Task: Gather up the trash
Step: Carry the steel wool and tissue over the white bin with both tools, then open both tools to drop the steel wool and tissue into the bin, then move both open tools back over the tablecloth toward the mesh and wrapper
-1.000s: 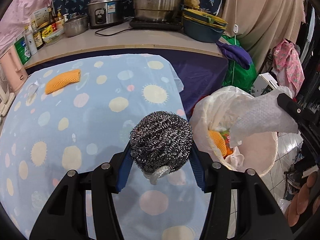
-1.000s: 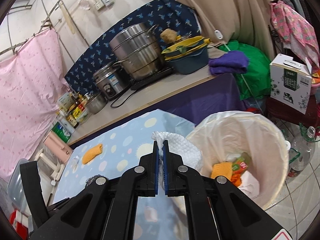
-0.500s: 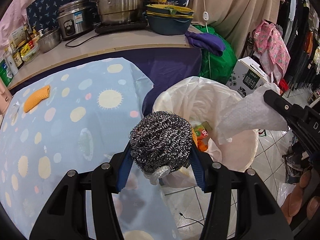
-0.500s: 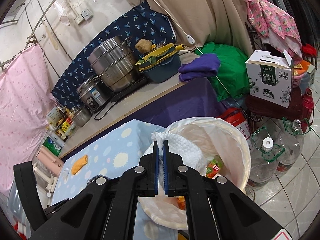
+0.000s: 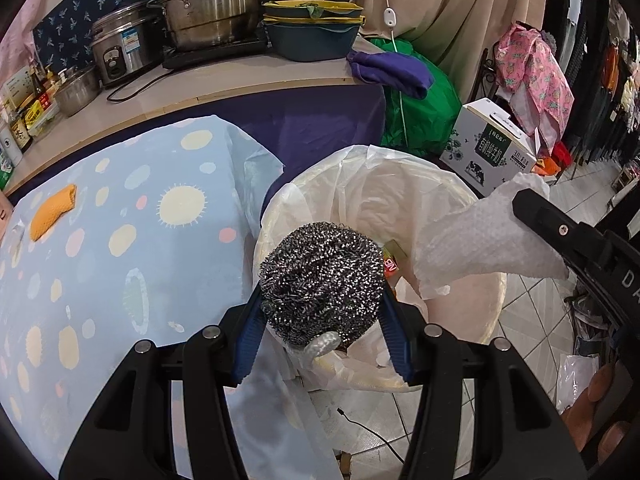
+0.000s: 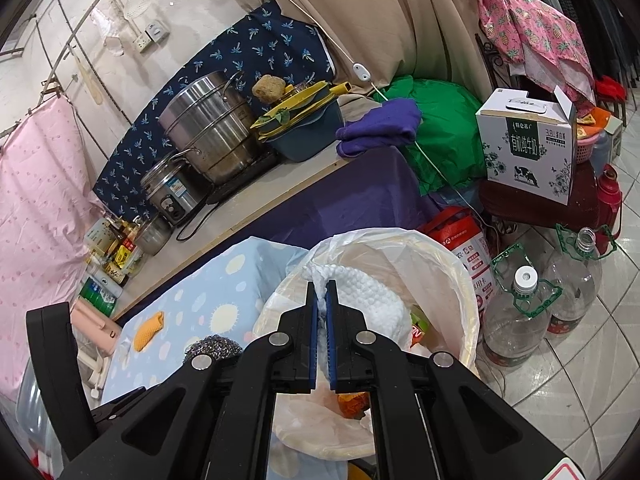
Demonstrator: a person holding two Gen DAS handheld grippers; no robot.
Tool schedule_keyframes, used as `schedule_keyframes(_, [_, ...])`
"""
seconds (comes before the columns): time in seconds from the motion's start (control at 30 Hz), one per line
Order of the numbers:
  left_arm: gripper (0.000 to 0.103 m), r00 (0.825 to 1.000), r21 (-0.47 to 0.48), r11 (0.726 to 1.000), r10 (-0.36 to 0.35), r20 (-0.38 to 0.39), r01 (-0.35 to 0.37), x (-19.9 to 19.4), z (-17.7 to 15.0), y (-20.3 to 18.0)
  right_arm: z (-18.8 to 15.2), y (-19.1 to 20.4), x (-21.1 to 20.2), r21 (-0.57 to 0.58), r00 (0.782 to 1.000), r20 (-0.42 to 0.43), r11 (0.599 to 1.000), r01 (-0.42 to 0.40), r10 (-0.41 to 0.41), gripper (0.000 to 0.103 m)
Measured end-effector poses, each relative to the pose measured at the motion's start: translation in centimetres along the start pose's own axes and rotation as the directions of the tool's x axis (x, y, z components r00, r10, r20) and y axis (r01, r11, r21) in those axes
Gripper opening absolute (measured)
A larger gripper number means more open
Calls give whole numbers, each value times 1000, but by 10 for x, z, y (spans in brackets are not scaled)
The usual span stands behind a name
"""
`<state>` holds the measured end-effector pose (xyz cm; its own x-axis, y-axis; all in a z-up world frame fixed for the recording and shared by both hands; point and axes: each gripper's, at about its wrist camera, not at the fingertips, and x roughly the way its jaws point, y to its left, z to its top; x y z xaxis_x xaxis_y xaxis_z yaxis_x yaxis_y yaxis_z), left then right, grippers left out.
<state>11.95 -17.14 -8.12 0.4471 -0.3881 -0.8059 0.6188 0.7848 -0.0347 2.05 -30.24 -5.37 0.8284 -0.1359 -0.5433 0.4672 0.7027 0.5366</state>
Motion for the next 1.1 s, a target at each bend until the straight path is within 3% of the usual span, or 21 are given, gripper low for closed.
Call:
schedule_keyframes(0.37, [51, 1000, 9, 1000, -1, -14, 1, 10, 4, -8, -3, 3, 7, -1, 1000, -15, 1000, 4, -4, 5])
schedule_keyframes(0.57, [53, 1000, 14, 1000, 5, -7, -5, 11, 6, -10, -2, 5, 8, 1, 1000, -6, 1000, 8, -8, 11])
schedule_keyframes(0.63, [56, 1000, 15, 1000, 15, -3, -15, 11, 6, -11, -1, 6, 9, 0, 1000, -5, 1000, 11, -11, 11])
schedule_keyframes(0.77, [72, 999, 18, 999, 37, 29, -37, 6, 7, -11, -1, 7, 8, 1, 1000, 0, 1000, 12, -12, 12])
schedule_keyframes(1.1, [73, 999, 12, 999, 39, 29, -39, 4, 9, -7, 1, 11, 5, -6, 1000, 7, 1000, 14, -14, 17])
